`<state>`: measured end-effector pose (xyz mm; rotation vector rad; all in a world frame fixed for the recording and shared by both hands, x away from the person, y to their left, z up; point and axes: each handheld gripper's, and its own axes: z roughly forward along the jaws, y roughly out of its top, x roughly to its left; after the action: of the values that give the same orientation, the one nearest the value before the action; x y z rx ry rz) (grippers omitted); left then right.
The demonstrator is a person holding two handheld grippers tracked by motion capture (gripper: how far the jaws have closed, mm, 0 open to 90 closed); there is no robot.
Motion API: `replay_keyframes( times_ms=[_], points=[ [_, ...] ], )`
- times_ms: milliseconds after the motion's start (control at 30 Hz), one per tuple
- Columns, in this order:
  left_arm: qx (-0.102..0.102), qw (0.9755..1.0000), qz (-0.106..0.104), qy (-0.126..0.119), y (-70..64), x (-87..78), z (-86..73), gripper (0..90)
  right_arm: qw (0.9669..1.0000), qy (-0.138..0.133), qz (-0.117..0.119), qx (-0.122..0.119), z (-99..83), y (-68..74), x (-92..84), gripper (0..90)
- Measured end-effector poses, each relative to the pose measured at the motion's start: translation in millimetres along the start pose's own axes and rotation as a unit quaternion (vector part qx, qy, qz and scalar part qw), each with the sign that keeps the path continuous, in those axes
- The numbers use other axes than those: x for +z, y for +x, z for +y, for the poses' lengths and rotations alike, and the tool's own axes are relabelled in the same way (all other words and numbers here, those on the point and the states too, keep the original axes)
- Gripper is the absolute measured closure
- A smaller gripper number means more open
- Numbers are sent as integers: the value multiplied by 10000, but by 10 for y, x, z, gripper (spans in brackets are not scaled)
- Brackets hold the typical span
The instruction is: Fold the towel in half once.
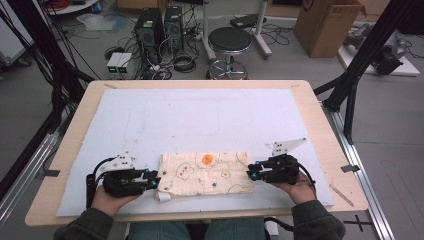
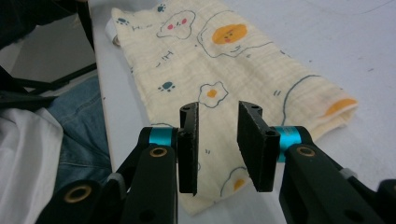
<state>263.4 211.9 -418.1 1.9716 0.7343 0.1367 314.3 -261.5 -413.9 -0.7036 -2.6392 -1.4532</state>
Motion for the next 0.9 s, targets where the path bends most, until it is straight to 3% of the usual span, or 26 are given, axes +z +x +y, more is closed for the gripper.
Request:
replay_keyframes(
  times_ms=[200,400,667,900],
  points=[
    [153,9995,-100,241,-25,156,4,775,9997,176,75,-135,46,51,192,692],
    [316,9974,-264,597,-51,223,-53,764,9980,537,10,-339,-19,93,335,691],
    [309,9960,-267,791,-27,232,-132,749,9961,676,-174,-535,-104,127,331,688],
    [334,9960,-263,786,-22,225,-163,719,9948,737,-267,-645,-176,149,303,686]
  ],
)
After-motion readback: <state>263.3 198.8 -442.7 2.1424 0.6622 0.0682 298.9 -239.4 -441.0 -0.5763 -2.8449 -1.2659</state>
